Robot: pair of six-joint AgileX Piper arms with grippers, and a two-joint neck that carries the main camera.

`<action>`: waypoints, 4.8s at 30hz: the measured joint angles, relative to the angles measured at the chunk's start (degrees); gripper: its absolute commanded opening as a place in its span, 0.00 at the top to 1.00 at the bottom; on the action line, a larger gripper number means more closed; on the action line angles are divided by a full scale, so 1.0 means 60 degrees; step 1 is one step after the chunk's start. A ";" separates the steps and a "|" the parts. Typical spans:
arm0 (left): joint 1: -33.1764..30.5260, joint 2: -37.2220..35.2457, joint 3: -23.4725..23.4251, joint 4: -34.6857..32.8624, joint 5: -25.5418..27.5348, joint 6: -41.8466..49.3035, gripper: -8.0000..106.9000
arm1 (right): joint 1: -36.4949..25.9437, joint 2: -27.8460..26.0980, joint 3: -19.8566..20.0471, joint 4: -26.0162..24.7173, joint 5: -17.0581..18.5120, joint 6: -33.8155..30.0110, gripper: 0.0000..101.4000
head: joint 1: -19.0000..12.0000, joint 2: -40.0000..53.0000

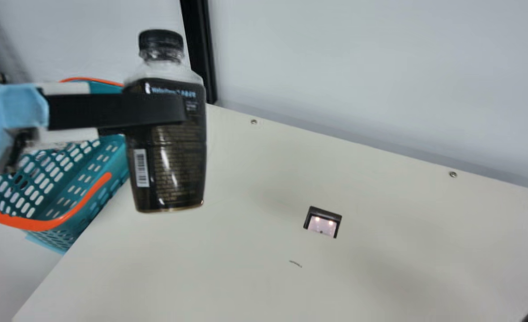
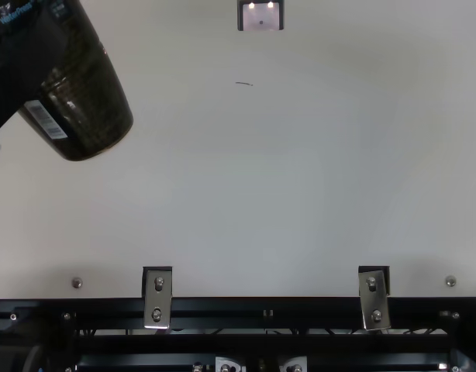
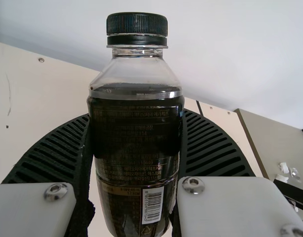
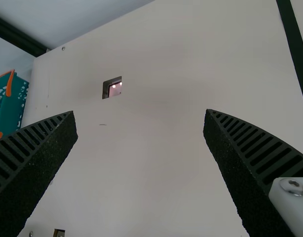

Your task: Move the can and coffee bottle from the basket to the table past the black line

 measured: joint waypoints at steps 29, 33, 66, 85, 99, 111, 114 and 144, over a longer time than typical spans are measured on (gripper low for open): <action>-0.0182 -0.0074 -0.0017 0.0137 0.0045 -0.0160 0.84 | 0.0000 0.0000 0.0000 0.0000 0.0000 0.0000 0.00 | 0.0489 -0.0831; -0.0600 -0.0125 -0.0017 0.0444 -0.0049 -0.0547 0.84 | 0.0000 0.0000 0.0000 0.0000 0.0000 0.0000 0.00 | 0.0489 -0.0831; -0.5541 0.1433 -0.1972 0.3115 -0.1613 -0.5036 0.84 | 0.0000 0.0000 0.0000 0.0000 0.0000 0.0000 0.00 | 0.0489 -0.0831; -0.5566 0.1589 -0.2026 0.2610 -0.1767 -0.4678 0.84 | 0.0000 0.0000 0.0000 0.0000 0.0000 0.0000 0.00 | 0.0489 -0.0831; -0.6341 0.2007 -0.2344 0.2753 -0.2056 -0.4960 0.84 | 0.0000 0.0000 0.0000 0.0000 0.0000 0.0000 0.00 | 0.0489 -0.0831; -0.6341 0.2007 -0.2344 0.2753 -0.2074 -0.4960 0.84 | 0.0000 0.0000 0.0000 0.0000 0.0000 0.0000 0.00 | 0.0489 -0.0831; -0.6341 0.2007 -0.2344 0.2753 -0.2074 -0.4960 0.84 | 0.0000 0.0000 0.0000 0.0000 0.0000 0.0000 0.00 | 0.0489 -0.0831; -0.5763 0.1745 -0.1710 0.1931 -0.2273 -0.4512 0.84 | 0.0000 0.0000 0.0000 0.0000 0.0000 0.0000 0.00 | 0.0489 -0.0831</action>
